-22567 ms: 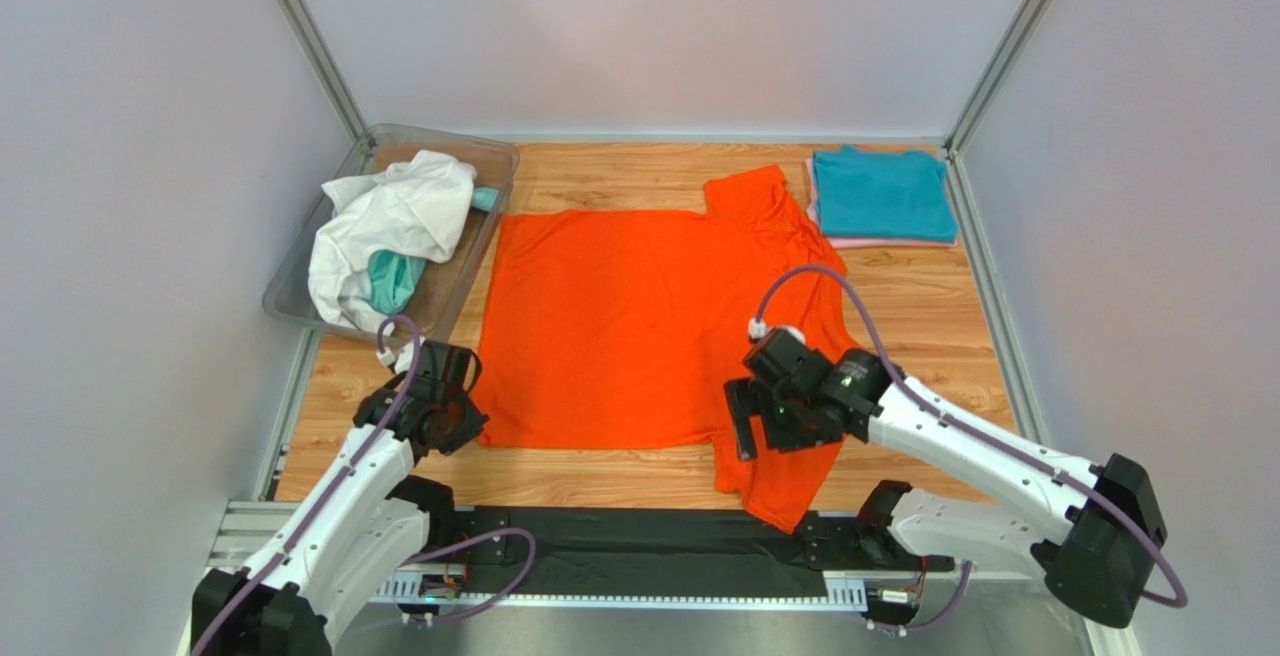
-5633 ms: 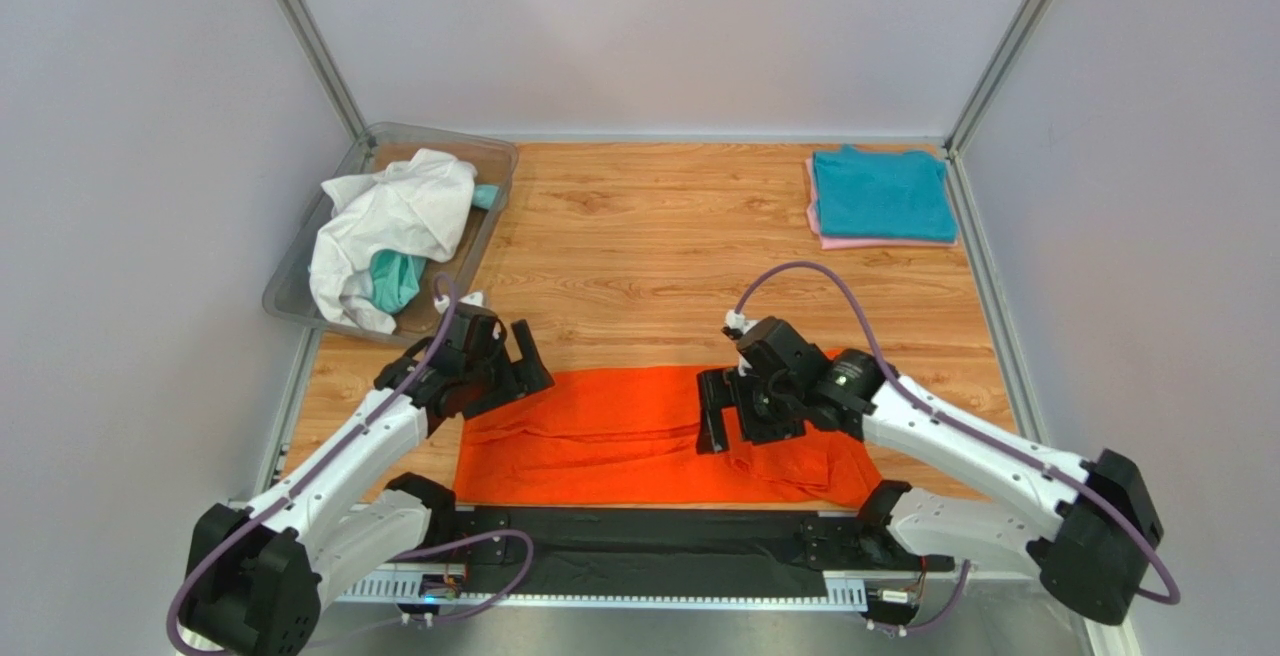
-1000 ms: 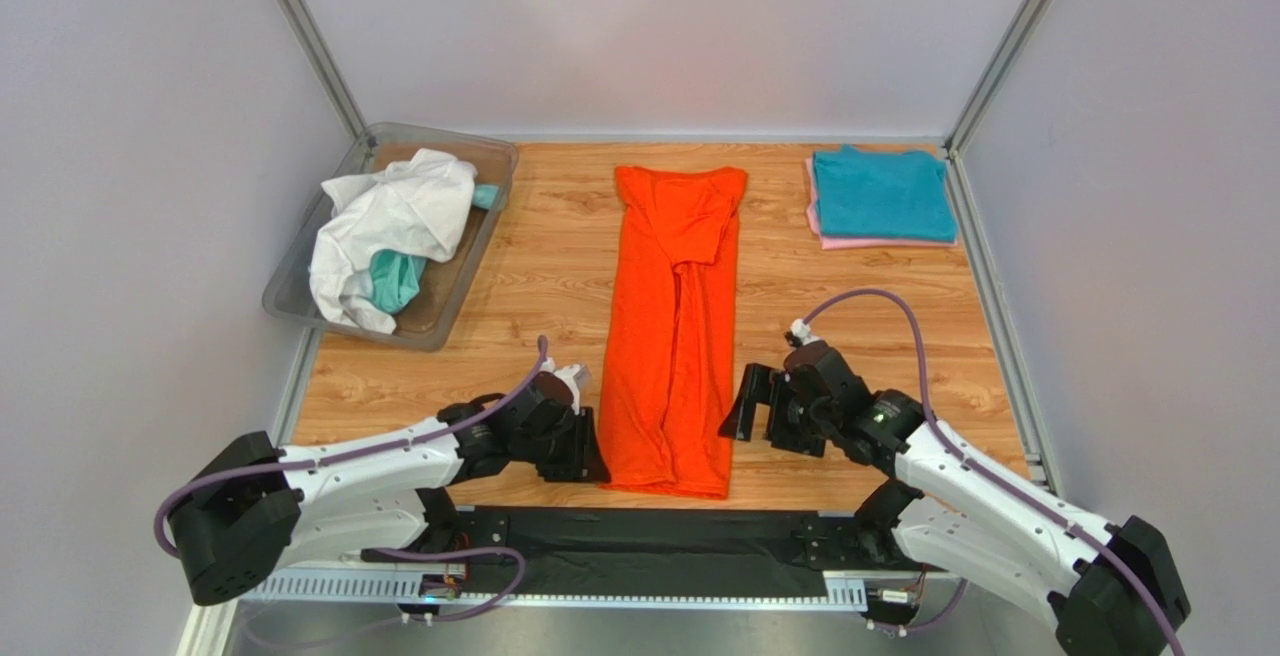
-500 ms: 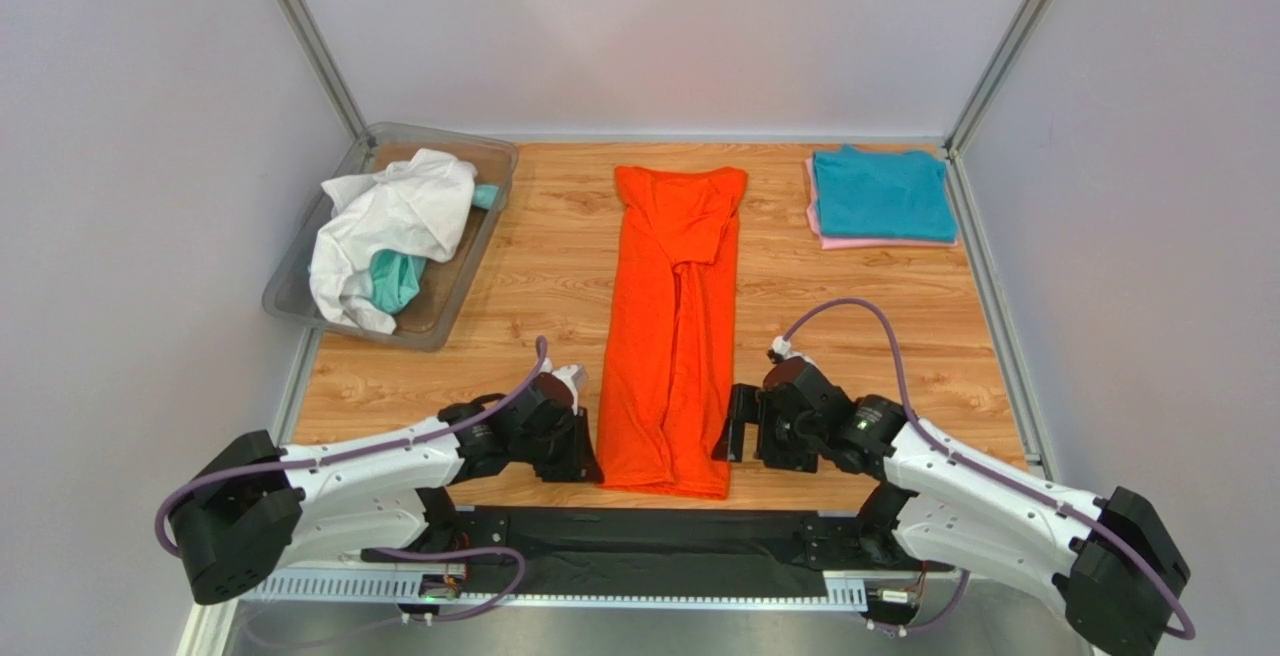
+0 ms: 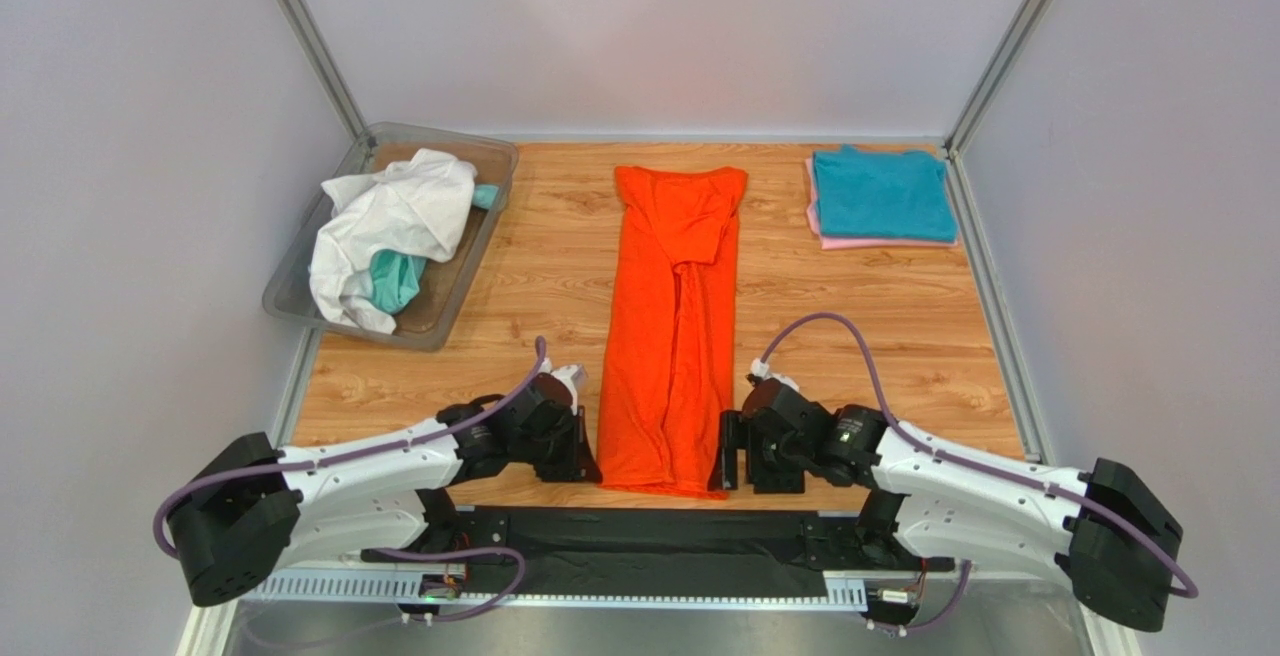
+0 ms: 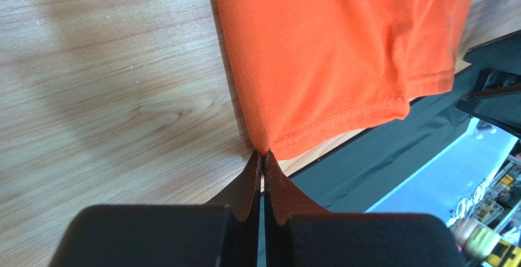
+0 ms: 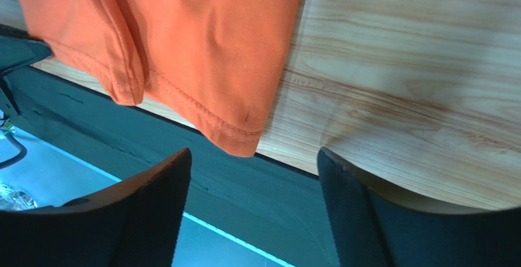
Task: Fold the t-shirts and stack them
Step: Fold the tshirt
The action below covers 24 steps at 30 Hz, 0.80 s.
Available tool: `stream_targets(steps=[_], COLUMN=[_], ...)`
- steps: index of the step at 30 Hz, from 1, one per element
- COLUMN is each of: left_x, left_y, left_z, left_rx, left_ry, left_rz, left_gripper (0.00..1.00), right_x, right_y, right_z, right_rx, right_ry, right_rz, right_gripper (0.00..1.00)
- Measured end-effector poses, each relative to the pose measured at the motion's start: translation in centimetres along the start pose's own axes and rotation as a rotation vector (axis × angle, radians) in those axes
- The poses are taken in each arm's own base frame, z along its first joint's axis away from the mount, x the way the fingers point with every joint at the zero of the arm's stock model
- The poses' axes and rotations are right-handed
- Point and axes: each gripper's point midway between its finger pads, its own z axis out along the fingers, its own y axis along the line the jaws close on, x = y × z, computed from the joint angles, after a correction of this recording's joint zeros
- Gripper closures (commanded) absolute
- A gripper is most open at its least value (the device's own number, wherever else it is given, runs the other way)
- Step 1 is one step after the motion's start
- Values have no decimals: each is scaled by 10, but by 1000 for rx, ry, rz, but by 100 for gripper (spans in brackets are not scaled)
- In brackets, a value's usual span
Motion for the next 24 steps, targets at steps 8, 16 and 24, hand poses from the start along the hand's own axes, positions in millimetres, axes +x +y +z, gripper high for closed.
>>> stream_targets(steps=[8,16,24], left_x=[1,5,11], left_y=[0,5,10], left_z=[-3,-2,-7], left_rx=[21,31,70], left_ry=[-16,-26,-42], left_rz=[-3,-23,-21], left_gripper=[100,100,100], right_x=[9,18,26], right_y=[7,1,-3], right_z=[15,21,16], right_rx=[-6,41,-5], right_ry=[52,84,75], right_rz=[25,65,80], right_gripper=[66,100,100])
